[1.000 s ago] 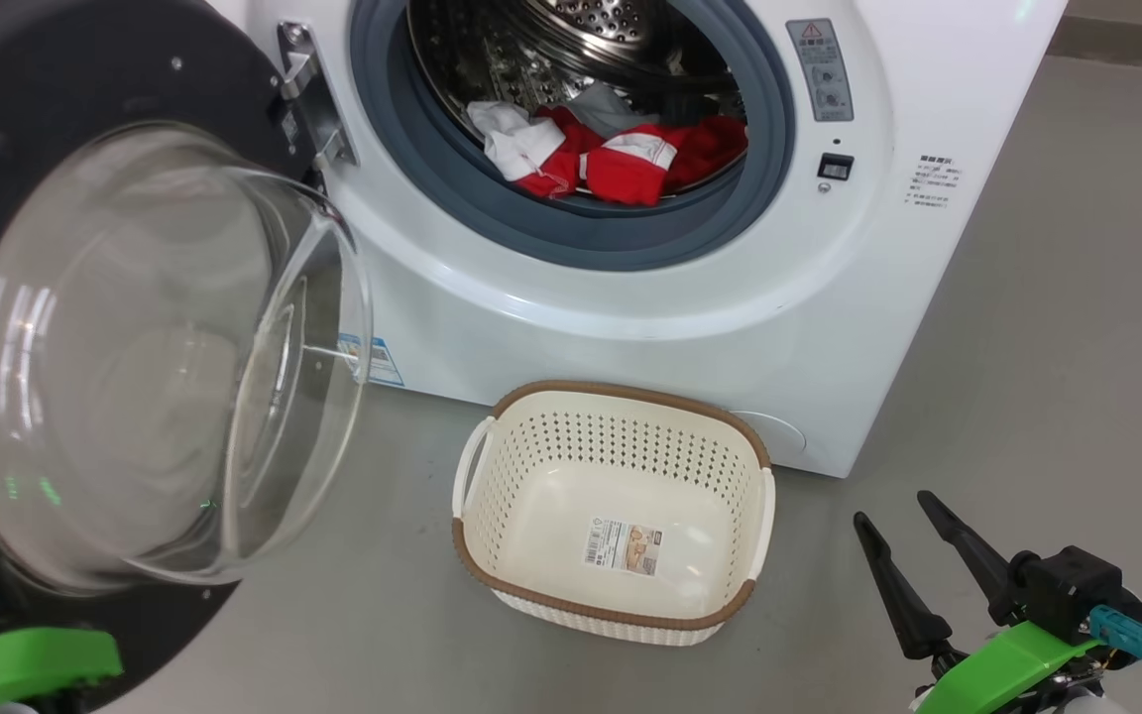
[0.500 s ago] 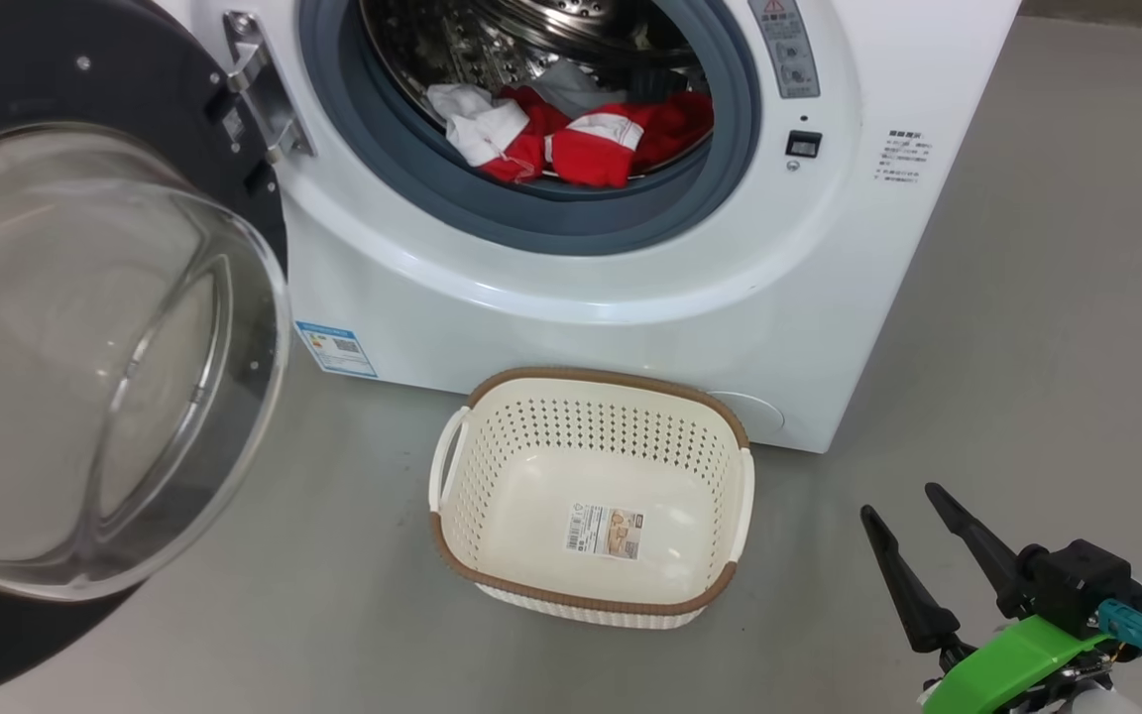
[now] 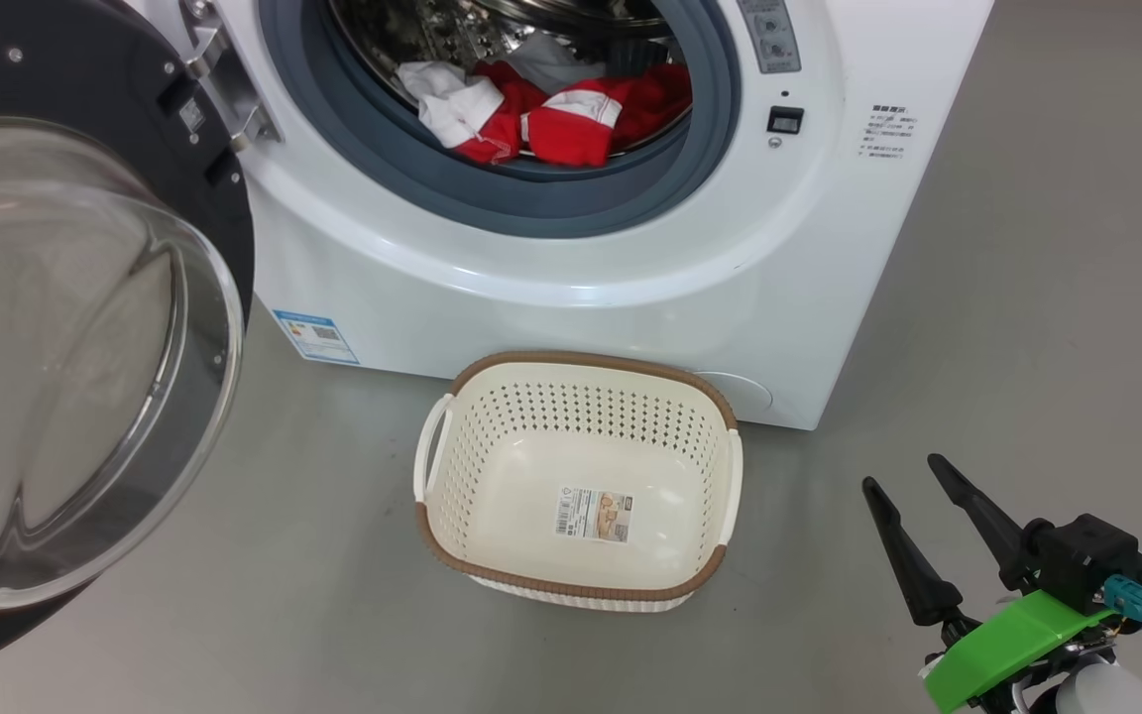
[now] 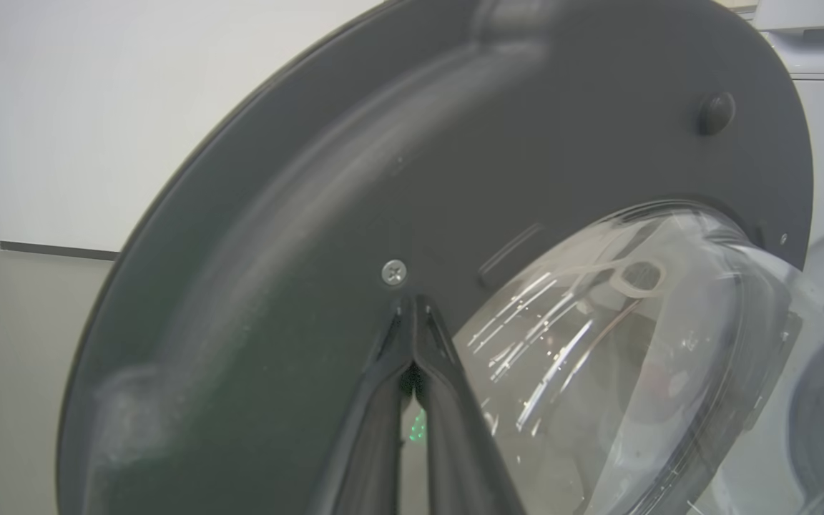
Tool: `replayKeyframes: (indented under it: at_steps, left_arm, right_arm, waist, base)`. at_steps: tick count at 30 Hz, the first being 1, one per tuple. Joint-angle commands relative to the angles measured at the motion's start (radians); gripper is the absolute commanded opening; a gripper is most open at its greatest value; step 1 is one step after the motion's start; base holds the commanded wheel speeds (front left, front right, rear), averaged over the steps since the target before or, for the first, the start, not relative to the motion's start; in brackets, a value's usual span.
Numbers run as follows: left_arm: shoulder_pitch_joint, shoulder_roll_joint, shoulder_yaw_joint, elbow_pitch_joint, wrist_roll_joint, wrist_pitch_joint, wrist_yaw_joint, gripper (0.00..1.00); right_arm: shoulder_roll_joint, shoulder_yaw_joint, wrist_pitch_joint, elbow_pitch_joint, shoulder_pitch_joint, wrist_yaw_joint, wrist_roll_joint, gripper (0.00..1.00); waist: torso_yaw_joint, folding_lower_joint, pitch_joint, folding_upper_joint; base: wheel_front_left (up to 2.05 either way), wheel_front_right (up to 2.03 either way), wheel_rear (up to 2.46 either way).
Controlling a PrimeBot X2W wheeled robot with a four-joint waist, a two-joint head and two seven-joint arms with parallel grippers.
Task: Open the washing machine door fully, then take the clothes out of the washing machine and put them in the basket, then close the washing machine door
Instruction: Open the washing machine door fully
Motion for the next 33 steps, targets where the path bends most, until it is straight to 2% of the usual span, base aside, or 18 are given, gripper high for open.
replayKeyframes:
  at_steps: [1, 10, 22, 28, 30, 33]
  left_arm:
    - [-0.028, 0.065, 0.041, -0.004, 0.022, -0.005, -0.01, 0.0]
    - [-0.018, 0.053, 0.047, 0.001, 0.043, -0.005, -0.064, 0.0]
    - [0.106, -0.05, 0.001, -0.121, 0.056, -0.005, -0.1, 0.02]
    - [0.19, -0.082, -0.104, -0.211, 0.043, -0.005, -0.103, 0.11]
    - [0.233, -0.085, -0.19, -0.256, 0.017, -0.005, -0.103, 0.26]
    - [0.308, -0.087, -0.278, -0.311, -0.009, -0.005, -0.103, 0.39]
  right_arm:
    - [-0.014, 0.018, -0.009, -0.023, -0.021, 0.007, 0.003, 1.0]
    - [-0.009, 0.017, -0.009, -0.019, -0.015, 0.007, 0.0, 1.0]
    - [0.015, 0.009, -0.009, -0.014, 0.019, 0.007, -0.007, 1.0]
    - [0.022, -0.006, -0.009, -0.014, 0.035, 0.007, -0.002, 1.0]
    - [0.025, -0.015, -0.009, -0.014, 0.044, 0.007, 0.001, 1.0]
    - [0.027, -0.03, -0.009, -0.015, 0.059, 0.007, 0.001, 1.0]
  waist:
    - [-0.004, 0.0, -0.004, 0.0]
    - [-0.003, 0.0, -0.025, 0.0]
    - [-0.003, 0.0, -0.1, 0.0]
    - [-0.015, 0.0, -0.117, 0.0]
    - [-0.021, 0.0, -0.125, 0.0]
    - [-0.032, 0.0, -0.132, 0.0]
  base:
    - [0.0, 0.0, 0.0]
    - [0.0, 0.0, 0.0]
    - [0.0, 0.0, 0.0]
    - [0.0, 0.0, 0.0]
    - [0.0, 0.0, 0.0]
    - [0.0, 0.0, 0.0]
